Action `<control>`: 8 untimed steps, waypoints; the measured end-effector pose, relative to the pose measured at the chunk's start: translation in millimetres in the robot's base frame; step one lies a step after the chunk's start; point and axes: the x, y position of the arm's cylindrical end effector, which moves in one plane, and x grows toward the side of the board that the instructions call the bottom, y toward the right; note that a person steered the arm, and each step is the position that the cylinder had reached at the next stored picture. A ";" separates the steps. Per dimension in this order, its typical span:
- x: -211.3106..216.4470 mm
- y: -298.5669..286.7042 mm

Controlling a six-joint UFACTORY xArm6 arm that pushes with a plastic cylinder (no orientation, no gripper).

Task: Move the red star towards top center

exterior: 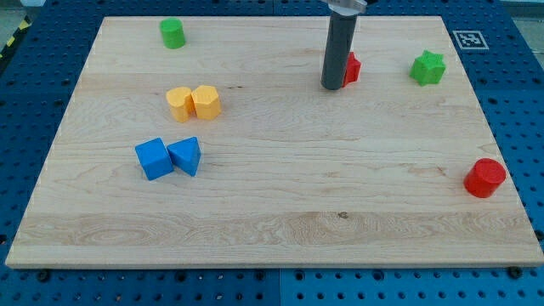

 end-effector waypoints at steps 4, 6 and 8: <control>-35.8 7.4; -51.4 8.3; -70.2 32.9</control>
